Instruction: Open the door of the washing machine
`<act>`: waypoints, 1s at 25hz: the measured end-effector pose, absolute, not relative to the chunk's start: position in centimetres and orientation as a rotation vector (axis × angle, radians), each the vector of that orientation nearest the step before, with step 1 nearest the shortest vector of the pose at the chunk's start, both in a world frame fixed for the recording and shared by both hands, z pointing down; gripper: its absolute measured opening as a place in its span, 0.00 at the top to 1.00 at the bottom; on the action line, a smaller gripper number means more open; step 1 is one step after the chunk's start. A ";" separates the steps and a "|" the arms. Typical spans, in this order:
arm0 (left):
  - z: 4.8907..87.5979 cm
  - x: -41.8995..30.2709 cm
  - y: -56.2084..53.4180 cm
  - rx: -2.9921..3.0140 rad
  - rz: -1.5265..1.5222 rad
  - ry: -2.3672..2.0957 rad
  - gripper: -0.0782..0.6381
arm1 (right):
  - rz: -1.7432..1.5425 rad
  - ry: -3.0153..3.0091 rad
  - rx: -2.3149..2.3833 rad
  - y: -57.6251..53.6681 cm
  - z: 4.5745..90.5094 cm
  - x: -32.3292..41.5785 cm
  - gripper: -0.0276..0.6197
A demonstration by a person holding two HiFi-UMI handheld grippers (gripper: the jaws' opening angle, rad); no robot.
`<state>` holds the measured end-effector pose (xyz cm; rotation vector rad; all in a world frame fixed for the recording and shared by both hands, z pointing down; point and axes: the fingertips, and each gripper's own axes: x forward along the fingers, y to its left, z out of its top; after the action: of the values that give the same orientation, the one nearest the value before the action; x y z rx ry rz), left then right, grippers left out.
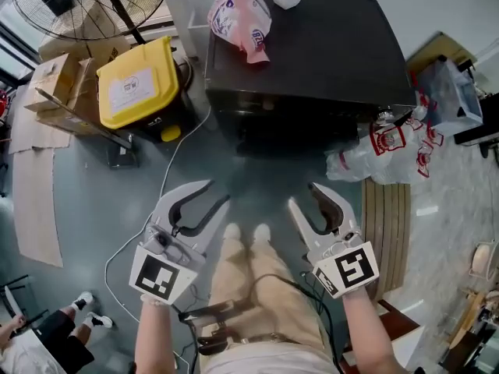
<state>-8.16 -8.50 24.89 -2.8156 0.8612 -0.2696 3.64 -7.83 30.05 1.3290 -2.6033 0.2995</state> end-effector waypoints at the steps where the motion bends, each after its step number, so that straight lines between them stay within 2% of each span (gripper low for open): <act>1: 25.4 -8.3 -8.8 -2.822 -0.267 0.863 0.74 | 0.304 -2.597 1.332 -8.0 30.5 3.5 0.72; 13: 33.4 -7.7 -13.4 -2.883 -0.236 0.777 0.71 | 0.313 -2.537 1.359 -10.1 36.2 1.9 0.72; 25: 43.3 -6.3 -15.9 -2.916 -0.278 0.692 0.70 | 0.346 -2.486 1.431 -11.5 43.3 3.7 0.72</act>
<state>-6.31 -15.87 43.32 -2.9159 0.6918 -0.2778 3.73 -11.54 43.31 1.4310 -2.4859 0.3464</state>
